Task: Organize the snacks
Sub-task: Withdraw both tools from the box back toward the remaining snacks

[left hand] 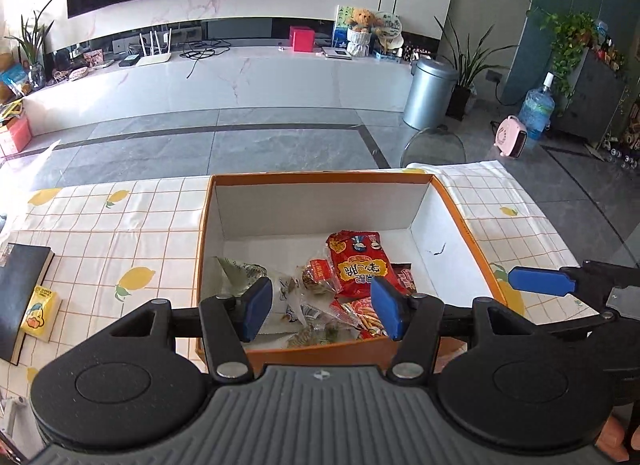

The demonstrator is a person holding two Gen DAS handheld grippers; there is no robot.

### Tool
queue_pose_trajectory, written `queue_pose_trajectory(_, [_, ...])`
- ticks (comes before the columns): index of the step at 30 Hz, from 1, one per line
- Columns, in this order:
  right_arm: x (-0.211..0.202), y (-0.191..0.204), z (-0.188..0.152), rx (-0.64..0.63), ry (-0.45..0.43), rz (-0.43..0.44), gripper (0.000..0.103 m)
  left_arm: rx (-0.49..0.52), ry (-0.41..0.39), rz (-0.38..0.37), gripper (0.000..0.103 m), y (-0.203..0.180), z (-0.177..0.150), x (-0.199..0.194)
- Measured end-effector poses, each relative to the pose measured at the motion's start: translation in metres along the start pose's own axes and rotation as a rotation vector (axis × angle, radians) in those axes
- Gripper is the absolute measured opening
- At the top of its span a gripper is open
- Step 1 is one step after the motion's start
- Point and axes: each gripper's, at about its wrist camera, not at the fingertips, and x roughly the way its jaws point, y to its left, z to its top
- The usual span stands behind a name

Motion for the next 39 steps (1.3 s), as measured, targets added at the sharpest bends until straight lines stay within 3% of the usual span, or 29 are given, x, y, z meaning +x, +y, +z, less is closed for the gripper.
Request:
queue_pose_trajectory(7, [-0.041, -0.001, -0.047, 0.021, -0.130, -0.076, 0.083, -0.034, -0.020, -0.026, 0.067, -0.007, -0.040, -0.016])
queue_pose_trajectory(12, [-0.053, -0.006, -0.081, 0.069, -0.158, -0.052, 0.083, -0.016, -0.026, -0.041, 0.067, -0.017, -0.065, -0.020])
queue_pose_trajectory(17, [-0.055, -0.006, -0.112, 0.069, -0.189, -0.089, 0.083, -0.035, -0.029, -0.054, 0.067, -0.018, -0.088, -0.022])
queue_pose_trajectory(23, [-0.040, -0.010, -0.139, 0.074, -0.163, -0.096, 0.082, -0.103, -0.006, -0.070, 0.067, -0.013, -0.110, -0.007])
queue_pose_trajectory(28, [-0.023, -0.011, -0.156, 0.043, -0.129, -0.123, 0.078, -0.102, 0.020, -0.056, 0.066, -0.015, -0.124, 0.007])
queue_pose_trajectory(39, [0.013, -0.022, -0.154, 0.078, -0.028, -0.171, 0.072, -0.119, 0.116, -0.020, 0.060, -0.016, -0.134, 0.042])
